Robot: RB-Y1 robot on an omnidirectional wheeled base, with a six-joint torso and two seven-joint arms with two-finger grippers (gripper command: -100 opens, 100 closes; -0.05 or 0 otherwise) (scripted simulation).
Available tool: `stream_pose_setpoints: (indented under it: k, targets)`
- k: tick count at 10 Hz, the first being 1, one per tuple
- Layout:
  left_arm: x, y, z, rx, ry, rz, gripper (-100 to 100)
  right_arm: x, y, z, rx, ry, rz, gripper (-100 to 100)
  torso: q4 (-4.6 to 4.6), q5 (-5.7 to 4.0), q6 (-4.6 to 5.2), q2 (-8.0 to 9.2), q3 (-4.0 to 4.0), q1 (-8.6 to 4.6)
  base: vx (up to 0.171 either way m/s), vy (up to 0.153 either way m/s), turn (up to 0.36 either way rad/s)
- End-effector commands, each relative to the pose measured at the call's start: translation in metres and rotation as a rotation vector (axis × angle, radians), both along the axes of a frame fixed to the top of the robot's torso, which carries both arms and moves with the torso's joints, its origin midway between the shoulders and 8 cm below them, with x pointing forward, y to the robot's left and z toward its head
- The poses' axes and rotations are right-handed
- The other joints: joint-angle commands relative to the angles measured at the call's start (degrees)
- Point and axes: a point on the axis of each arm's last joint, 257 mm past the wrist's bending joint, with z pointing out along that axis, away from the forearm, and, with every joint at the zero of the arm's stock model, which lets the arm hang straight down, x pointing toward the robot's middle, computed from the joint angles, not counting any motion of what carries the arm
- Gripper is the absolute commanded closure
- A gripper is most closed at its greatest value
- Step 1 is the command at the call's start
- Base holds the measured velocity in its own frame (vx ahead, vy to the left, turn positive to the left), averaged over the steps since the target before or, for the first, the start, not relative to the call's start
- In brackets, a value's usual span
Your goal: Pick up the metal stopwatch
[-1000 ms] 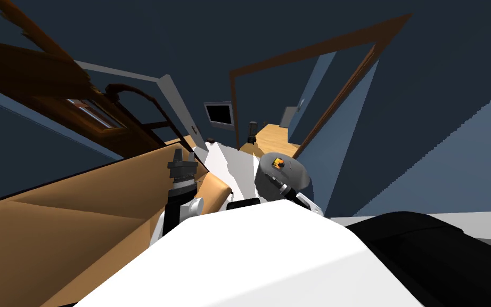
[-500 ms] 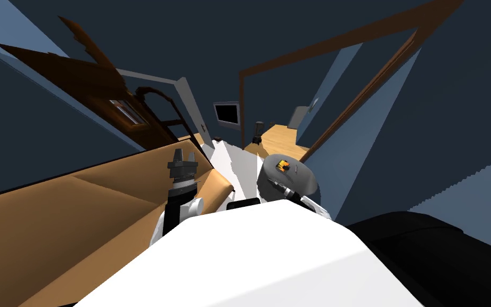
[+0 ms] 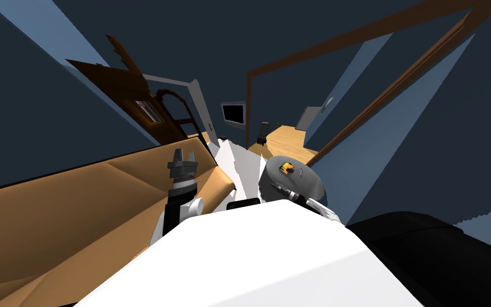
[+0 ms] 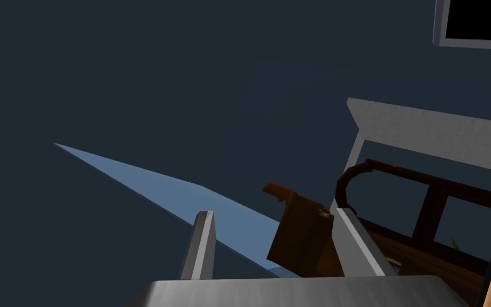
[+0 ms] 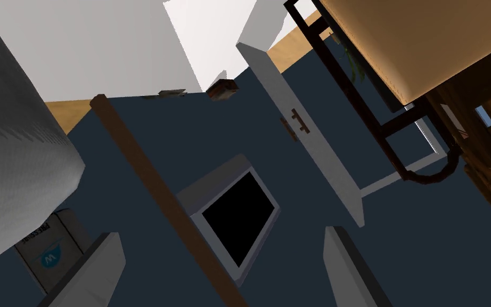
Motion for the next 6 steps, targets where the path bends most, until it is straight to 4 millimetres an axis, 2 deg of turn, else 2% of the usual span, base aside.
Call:
stream_pose_setpoints:
  k: [1,2,4,5,6]
  targets:
    - [0.0,0.0,0.0,0.0,0.0,0.0,0,-0.011,-0.014,-0.014,-0.037,0.035,0.002,-100,0.0,0.0,0.0,0.0,0.0,0.0,-0.033,-0.049,0.16]
    - [0.0,0.0,0.0,0.0,0.0,0.0,0,-0.012,-0.016,-0.016,-0.04,0.041,-0.002,-100,0.0,-0.01,0.05,-0.02,-0.01,0.02,-0.011,-0.017,-0.019]
    - [0.0,0.0,0.0,0.0,0.0,0.0,0,-0.028,-0.035,-0.028,-0.098,0.082,0.02,-100,-0.01,0.02,0.0,-0.07,-0.04,0.09,-0.022,-0.033,0.211]
    - [0.0,0.0,0.0,0.0,0.0,0.0,0,-0.03,-0.039,-0.032,-0.103,0.092,0.013,-100,-0.01,0.0,0.04,-0.07,-0.04,0.07,-0.011,-0.022,0.015]
    - [0.0,0.0,0.0,0.0,0.0,0.0,0,-0.045,-0.057,-0.041,-0.159,0.129,0.036,-100,-0.02,0.01,0.07,-0.1,-0.05,0.12,-0.019,-0.037,0.21]
